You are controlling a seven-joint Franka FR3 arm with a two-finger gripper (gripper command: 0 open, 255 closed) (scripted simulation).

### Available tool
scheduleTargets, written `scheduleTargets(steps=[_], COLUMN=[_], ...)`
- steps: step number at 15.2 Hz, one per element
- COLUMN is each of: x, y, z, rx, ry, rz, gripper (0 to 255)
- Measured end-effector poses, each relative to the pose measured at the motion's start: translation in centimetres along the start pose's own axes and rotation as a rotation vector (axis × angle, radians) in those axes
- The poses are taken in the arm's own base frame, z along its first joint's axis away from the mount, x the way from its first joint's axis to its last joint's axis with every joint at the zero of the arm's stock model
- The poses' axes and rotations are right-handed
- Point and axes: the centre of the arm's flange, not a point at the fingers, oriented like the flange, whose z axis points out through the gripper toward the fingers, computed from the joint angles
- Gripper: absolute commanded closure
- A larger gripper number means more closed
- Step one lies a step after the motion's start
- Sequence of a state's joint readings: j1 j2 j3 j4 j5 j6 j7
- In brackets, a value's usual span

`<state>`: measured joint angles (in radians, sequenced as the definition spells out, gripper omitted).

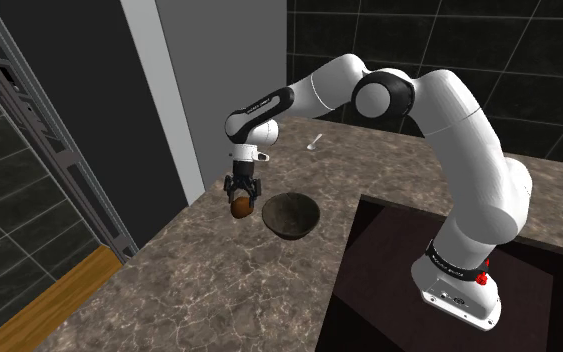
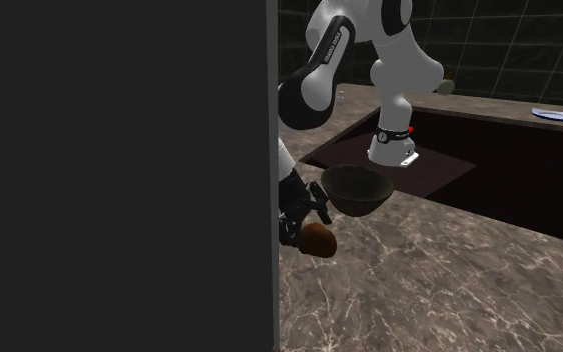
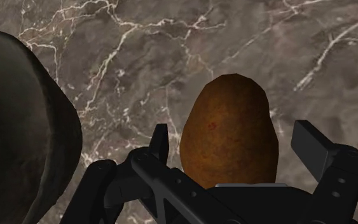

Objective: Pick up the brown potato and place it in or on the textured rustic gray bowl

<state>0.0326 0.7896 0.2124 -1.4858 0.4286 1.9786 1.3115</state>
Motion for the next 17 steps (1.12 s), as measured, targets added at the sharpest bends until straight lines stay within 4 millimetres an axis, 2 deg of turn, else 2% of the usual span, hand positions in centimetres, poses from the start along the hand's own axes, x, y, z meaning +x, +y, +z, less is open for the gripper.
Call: scheduleTargets(steps=[1,11,17], x=[0.0,0.0,-1.3], y=[0.0,0.0,0.5], z=[0.0,0.0,-2.2], rx=[0.0,0.001,0.0], ry=[0.0,0.0,0.0], rz=[0.0,0.0,0.0], gripper=[255,255,255])
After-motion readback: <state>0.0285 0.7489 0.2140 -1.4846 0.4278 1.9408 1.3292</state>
